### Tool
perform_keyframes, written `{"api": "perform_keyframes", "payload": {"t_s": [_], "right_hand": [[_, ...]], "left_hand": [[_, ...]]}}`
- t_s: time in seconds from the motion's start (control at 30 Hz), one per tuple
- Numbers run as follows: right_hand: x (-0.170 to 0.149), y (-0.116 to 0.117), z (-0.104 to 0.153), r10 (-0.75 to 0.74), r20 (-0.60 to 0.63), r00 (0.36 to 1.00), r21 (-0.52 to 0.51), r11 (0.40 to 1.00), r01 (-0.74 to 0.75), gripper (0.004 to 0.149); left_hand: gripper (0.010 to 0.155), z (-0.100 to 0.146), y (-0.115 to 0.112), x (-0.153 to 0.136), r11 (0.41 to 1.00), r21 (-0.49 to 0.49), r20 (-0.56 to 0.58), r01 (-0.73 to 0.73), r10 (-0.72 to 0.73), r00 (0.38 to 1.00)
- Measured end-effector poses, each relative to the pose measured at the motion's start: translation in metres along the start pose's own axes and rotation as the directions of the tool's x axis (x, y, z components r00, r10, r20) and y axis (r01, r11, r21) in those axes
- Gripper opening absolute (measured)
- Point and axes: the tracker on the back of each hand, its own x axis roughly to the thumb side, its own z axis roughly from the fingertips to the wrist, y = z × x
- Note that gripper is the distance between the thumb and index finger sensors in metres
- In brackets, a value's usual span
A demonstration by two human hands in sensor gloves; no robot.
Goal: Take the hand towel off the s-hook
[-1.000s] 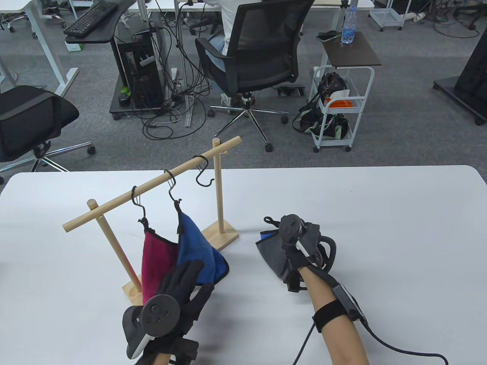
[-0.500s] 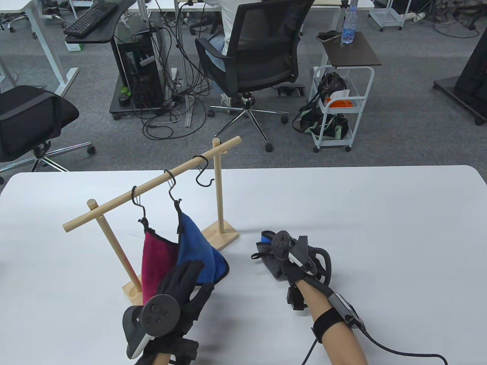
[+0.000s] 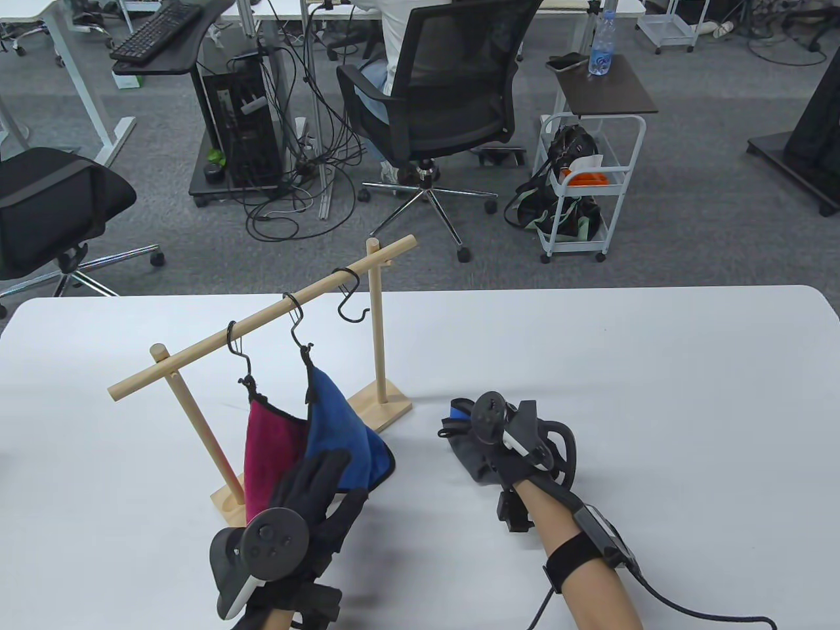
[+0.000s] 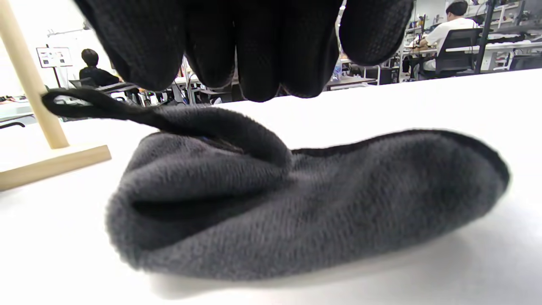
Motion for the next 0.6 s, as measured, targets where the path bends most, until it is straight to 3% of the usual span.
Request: {"api": "perform_keyframes", "payload": {"t_s": [0.37, 0.6], "right_hand": [[0.033, -0.044, 0.02, -0.021, 0.121, 0.992, -0.093, 0.995, 0.033, 0.054], [0.068, -0.075, 0.034, -0.096, 0.236, 0.967, -0.133, 0.983, 0.13, 0.056]], "left_hand": [[0.064, 0.0, 0.003, -0.002, 1.0, 0.004, -0.011, -0.013, 0.013, 1.0], [0.064, 0.0, 0.003, -0.003, 1.0, 0.003, -0.022, -0.02, 0.02, 1.0]]}}
